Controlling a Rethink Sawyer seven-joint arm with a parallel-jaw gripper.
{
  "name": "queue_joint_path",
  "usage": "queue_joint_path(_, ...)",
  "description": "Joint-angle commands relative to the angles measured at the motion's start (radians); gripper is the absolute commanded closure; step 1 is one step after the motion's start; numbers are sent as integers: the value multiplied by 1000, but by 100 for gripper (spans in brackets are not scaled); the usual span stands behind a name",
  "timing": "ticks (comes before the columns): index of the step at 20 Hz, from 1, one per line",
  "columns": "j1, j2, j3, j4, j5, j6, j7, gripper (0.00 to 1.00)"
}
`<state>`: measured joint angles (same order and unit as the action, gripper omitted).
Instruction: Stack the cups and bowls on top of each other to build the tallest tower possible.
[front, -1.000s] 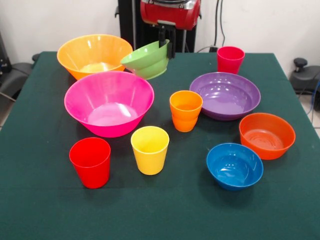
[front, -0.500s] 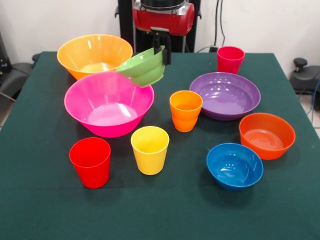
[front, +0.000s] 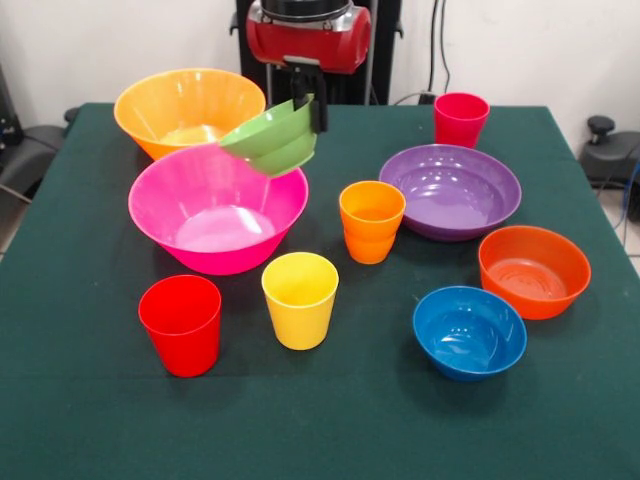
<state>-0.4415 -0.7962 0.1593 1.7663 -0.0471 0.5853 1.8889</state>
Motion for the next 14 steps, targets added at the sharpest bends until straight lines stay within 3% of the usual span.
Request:
queue_joint_path(1, -14, 85, 98, 7, -101, 39, -121, 100)
queue_joint_path(14, -59, 159, 128, 34, -151, -70, -96, 100)
